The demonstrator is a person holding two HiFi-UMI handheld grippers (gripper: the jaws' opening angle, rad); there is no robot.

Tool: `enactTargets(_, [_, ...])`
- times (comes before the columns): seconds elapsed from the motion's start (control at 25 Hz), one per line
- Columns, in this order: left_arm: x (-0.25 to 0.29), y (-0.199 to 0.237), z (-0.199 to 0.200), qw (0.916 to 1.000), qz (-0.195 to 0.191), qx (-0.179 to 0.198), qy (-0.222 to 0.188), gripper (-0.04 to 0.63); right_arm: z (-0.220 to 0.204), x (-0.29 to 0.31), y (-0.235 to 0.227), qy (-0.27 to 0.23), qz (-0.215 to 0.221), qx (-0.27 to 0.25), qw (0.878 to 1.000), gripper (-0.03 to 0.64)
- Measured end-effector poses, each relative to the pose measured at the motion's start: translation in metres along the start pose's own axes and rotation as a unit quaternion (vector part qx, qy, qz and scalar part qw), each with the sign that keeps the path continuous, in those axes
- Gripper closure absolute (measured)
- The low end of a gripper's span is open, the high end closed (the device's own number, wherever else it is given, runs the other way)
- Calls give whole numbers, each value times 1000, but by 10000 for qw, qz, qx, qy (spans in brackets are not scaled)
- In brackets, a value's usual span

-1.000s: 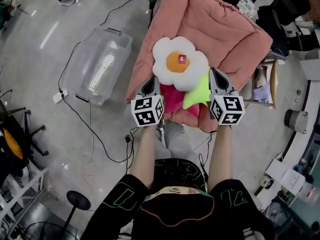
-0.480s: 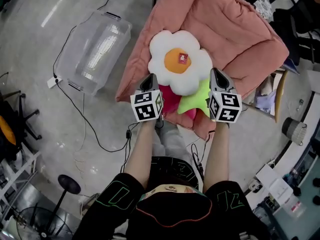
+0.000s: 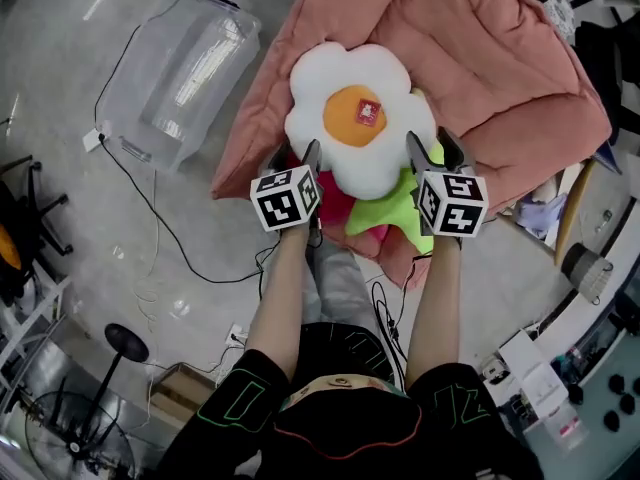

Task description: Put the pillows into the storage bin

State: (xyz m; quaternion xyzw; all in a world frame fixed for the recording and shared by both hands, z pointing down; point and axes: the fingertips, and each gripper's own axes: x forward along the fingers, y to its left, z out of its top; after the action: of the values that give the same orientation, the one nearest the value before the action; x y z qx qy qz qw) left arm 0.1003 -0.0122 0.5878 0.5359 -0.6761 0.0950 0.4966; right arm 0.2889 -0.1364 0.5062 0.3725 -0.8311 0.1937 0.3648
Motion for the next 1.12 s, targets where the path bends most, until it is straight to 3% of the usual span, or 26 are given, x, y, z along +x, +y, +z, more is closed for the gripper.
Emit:
enactTargets(0.08, [10, 3, -8, 9995, -39, -295, 130, 305, -9, 13, 0, 178, 150, 110, 9997, 354])
enactTargets(0.2, [23, 5, -14, 9983, -37, -531, 234, 293, -20, 27, -1, 386, 289, 268, 9985, 330])
enactTargets(0.48, [38, -2, -16, 9980, -61, -434, 444, 397, -28, 41, -4, 578, 473, 675, 9949, 334])
enactTargets(0.6, [30, -8, -12, 9987, -56, -278, 414, 449, -26, 37, -1, 618, 520, 673, 9945, 408])
enactTargets(0.68, [22, -11, -6, 9992, -79, -210, 331, 477, -23, 34, 5, 664, 620, 474, 9947, 504])
enactTargets(0.76, [10, -15, 2, 9996, -126, -116, 236, 498, -19, 29, 10, 743, 736, 269, 9942, 555])
enactTargets(1.12, [-49, -42, 46, 9988, -179, 277, -358, 511, 30, -19, 16, 351, 899, -28, 9953, 575])
